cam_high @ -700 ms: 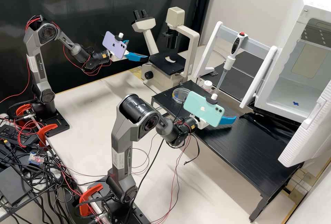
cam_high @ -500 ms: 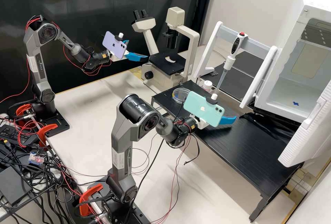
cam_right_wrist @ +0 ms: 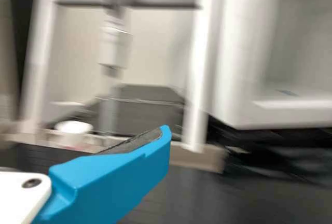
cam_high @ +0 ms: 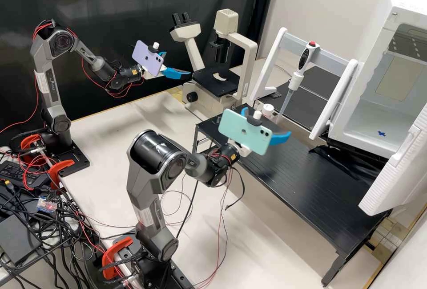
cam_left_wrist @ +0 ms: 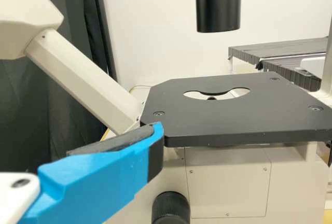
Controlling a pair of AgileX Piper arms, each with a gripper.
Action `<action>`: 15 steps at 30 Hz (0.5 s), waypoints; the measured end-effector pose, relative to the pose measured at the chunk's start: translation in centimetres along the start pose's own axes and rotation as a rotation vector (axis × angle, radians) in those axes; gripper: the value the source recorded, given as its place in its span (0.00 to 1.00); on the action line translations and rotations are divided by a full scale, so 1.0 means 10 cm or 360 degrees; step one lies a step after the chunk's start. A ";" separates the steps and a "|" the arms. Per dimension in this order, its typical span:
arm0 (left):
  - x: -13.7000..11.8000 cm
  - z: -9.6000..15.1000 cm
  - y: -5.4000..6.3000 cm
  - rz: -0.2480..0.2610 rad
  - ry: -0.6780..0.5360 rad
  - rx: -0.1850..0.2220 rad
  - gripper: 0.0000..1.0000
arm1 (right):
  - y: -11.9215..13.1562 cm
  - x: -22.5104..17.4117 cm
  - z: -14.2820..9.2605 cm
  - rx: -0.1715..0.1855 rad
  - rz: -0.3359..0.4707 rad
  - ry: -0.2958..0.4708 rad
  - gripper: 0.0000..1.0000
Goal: Move the petri dish to the incubator
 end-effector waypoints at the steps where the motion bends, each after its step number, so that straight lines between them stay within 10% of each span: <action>1: 0.00 0.00 0.00 0.0000 0.0000 0.0000 1.00 | -0.03 -0.01 -0.03 -0.0014 -0.0019 0.0029 1.00; 15: 0.00 0.00 0.00 0.0000 0.0000 0.0000 1.00 | -0.62 -0.04 -0.04 -0.0094 -0.0324 0.0062 1.00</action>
